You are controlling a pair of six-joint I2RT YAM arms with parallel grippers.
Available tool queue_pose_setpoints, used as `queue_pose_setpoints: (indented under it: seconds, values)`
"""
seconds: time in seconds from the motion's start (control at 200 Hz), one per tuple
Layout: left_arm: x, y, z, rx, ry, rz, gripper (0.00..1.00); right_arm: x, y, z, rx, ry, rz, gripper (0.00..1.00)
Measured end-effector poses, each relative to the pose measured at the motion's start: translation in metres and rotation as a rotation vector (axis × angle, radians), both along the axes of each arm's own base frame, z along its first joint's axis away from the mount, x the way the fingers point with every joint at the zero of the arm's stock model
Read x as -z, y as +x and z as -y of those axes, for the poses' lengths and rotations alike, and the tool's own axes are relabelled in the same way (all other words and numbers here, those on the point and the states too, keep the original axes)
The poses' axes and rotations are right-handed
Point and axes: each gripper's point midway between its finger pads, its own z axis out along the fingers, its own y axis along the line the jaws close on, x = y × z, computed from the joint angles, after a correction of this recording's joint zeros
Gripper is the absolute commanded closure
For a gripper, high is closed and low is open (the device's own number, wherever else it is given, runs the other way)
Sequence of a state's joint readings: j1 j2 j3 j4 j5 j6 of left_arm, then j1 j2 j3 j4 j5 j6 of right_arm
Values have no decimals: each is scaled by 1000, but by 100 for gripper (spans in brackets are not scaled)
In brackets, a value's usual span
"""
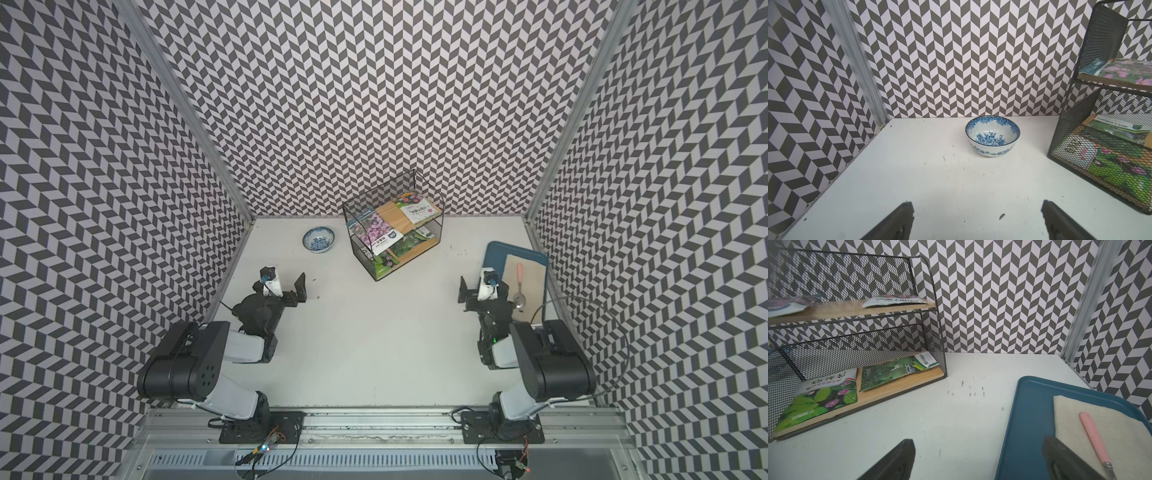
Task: Take the seed bag off the shelf
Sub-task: Adjust the shelf at the center of the board.
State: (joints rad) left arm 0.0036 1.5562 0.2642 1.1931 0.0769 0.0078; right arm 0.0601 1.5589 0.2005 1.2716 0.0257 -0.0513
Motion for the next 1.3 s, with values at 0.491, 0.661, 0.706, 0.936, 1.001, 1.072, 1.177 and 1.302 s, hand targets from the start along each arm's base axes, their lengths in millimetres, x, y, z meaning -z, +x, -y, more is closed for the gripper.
queue_pose_setpoints:
  seconds: [0.491, 0.661, 0.706, 0.936, 1.001, 1.072, 1.177, 1.302]
  values:
    - [0, 0, -1, -1, 1, 2, 0, -4, 0, 1, 1, 8, 16, 0]
    - [0, 0, 0, 2, 1, 2, 0, -5, 2, 3, 4, 16, 19, 1]
    - [0, 0, 0, 4, 0, 2, 0, -8, 4, 4, 7, 19, 27, 0]
    - [-6, 2, -7, -42, -6, -15, 0, -42, 28, 19, 101, 78, 14, 1]
    - [-19, 9, -13, -87, -29, -23, 0, -72, 43, 25, 142, 134, 18, 1]
    - [-40, 17, -19, -140, -68, -16, 0, -106, 57, 25, 150, 191, 32, 1]
    - [-61, 19, -23, -194, -111, -22, 0, -134, 71, 18, 125, 271, 14, 1]
    - [-68, 12, -10, -186, -144, -65, 0, -126, 73, -4, 34, 358, -83, 0]
